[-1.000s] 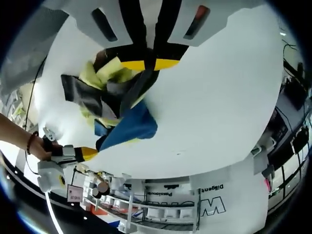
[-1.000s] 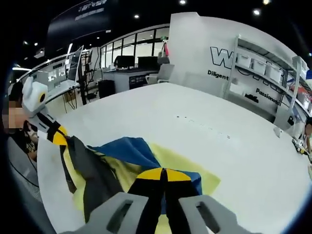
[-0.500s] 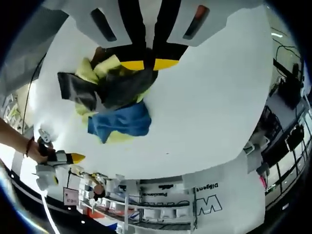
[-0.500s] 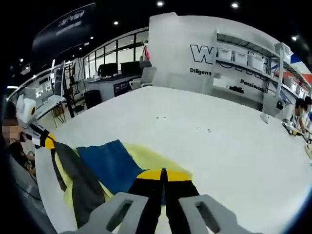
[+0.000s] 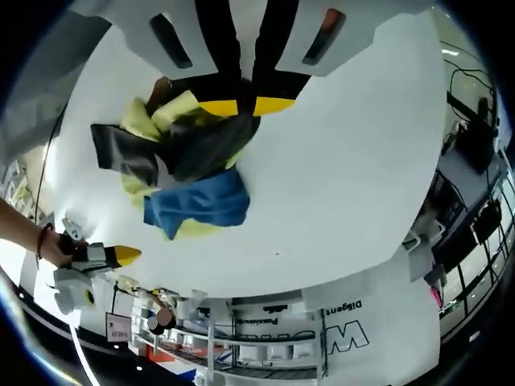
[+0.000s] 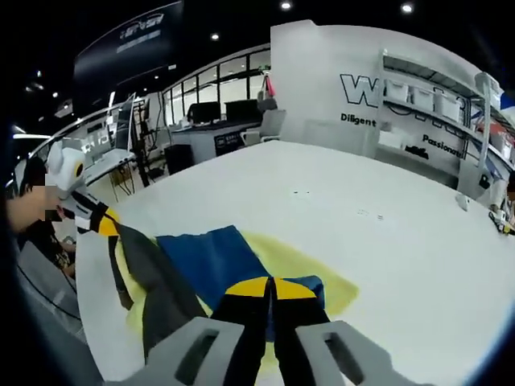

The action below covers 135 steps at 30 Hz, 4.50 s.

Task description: Fold the garment on the visible template until the final outline fits inside the template.

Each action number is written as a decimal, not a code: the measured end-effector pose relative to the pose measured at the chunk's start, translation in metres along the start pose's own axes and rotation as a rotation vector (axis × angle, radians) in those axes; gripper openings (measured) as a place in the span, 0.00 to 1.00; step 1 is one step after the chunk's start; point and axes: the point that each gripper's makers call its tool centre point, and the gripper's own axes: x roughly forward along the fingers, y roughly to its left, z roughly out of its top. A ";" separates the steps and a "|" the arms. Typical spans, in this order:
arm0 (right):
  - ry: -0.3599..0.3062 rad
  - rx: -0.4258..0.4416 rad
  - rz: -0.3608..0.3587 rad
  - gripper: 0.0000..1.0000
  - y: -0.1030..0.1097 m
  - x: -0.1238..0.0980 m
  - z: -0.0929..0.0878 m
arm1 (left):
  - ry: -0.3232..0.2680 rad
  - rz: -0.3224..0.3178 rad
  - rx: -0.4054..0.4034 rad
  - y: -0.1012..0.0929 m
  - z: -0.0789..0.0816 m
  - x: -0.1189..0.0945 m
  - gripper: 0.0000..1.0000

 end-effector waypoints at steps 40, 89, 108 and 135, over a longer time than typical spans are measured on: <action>0.063 -0.149 0.280 0.55 0.108 0.071 0.013 | -0.008 -0.049 0.004 -0.013 0.001 0.004 0.05; 0.142 -0.367 0.285 0.17 0.129 0.111 -0.015 | 0.002 -0.108 -0.022 -0.024 -0.011 0.014 0.04; 0.072 -0.335 0.239 0.00 0.108 0.092 0.009 | -0.045 -0.110 -0.016 -0.022 -0.001 0.003 0.04; -0.038 -0.235 0.027 0.00 0.040 0.041 0.048 | -0.136 -0.084 -0.082 -0.005 0.021 -0.028 0.03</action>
